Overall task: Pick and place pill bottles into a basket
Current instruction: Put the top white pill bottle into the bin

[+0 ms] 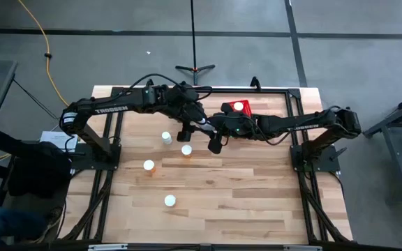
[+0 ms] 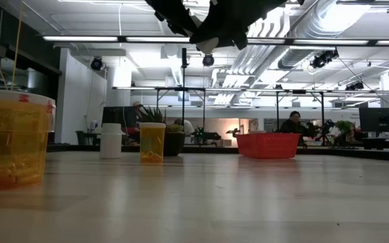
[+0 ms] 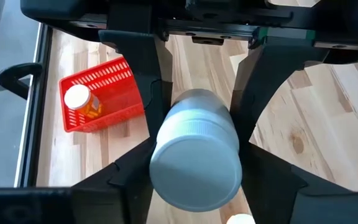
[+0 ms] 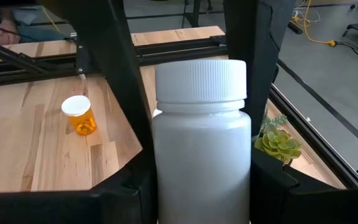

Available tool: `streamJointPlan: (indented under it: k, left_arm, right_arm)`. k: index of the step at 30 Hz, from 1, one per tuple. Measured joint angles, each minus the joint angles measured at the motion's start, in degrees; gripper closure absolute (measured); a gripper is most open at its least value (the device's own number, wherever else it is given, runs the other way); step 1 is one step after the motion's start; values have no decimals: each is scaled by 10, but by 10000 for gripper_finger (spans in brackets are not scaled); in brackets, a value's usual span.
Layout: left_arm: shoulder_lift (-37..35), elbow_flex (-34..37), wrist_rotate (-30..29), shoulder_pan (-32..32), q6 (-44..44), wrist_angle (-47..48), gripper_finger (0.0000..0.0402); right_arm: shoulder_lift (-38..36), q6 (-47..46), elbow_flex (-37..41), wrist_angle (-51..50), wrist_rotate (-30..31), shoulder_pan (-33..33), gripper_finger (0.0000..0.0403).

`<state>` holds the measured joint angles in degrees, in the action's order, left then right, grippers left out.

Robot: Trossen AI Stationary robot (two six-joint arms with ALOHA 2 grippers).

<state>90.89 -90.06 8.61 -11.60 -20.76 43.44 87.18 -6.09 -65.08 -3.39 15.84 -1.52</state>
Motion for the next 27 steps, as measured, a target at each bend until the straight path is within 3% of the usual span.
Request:
streamJointPlan:
  k: [18, 27]
  left_arm:
    - [0, 0, 0, 0, 2, 0, 172]
    - [-1, 1, 0, 0, 2, -22, 172]
  right_arm:
    - [0, -1, 0, -3, -2, 0, 237]
    - [0, -14, -1, -56, 17, 0, 169]
